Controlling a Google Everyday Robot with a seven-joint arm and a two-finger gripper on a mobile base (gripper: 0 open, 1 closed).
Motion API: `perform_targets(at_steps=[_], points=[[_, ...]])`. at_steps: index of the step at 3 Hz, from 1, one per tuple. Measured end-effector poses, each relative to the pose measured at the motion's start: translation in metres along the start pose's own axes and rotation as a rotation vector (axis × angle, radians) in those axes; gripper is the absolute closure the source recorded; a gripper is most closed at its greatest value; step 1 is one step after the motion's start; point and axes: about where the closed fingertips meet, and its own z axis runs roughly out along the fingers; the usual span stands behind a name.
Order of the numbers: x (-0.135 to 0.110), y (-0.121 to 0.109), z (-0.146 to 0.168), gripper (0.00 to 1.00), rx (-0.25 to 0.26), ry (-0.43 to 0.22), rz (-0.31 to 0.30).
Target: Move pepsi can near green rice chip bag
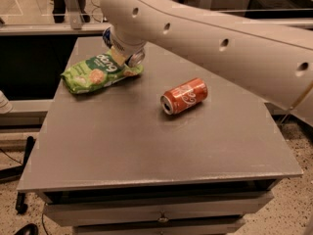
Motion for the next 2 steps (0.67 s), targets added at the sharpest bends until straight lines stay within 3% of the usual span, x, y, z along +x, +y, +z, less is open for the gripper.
perform_targets(at_steps=[2], points=[[0.033, -0.014, 0.029, 1.00, 0.035, 0.088, -0.049]])
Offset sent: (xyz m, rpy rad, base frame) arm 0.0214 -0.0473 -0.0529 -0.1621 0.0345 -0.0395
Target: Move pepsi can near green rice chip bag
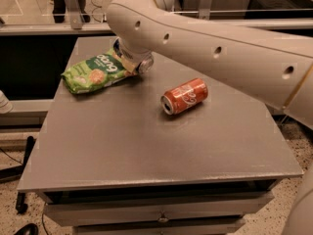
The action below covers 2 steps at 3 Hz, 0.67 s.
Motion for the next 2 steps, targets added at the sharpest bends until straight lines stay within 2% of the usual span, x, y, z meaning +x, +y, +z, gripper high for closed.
perform_targets(at_steps=[2], points=[[0.031, -0.009, 0.010, 1.00, 0.008, 0.075, -0.030]])
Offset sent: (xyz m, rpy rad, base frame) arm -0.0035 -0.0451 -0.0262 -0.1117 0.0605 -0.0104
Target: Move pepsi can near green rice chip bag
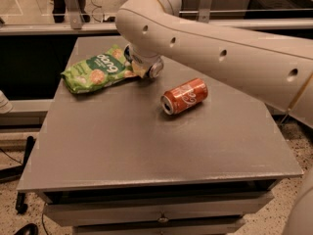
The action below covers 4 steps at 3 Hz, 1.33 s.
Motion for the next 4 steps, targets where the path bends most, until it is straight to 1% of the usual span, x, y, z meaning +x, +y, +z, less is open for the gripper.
perform_targets(at_steps=[1, 2, 3, 4], points=[[0.012, -0.003, 0.000, 1.00, -0.009, 0.027, -0.021], [0.019, -0.003, -0.002, 0.83, -0.066, 0.050, -0.055], [0.022, 0.000, -0.004, 0.59, -0.155, 0.063, -0.105], [0.022, 0.004, -0.005, 0.36, -0.219, 0.072, -0.145]])
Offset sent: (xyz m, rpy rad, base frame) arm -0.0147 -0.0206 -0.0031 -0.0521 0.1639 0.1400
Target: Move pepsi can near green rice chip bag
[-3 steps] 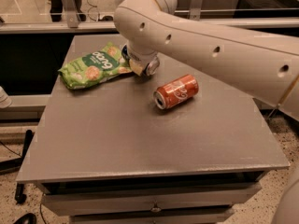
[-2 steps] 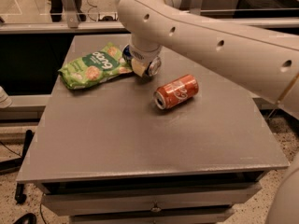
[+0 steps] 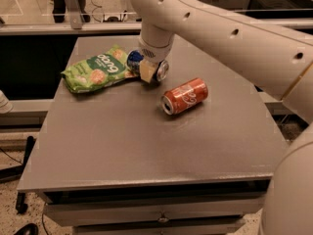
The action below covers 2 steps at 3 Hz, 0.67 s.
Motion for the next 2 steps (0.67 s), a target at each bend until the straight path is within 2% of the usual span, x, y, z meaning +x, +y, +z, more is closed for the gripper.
perform_targets(at_steps=[1, 2], points=[[0.0008, 0.0036, 0.0019, 0.12, -0.040, 0.009, -0.023], [0.0067, 0.0125, 0.0096, 0.00, -0.079, 0.025, -0.039]])
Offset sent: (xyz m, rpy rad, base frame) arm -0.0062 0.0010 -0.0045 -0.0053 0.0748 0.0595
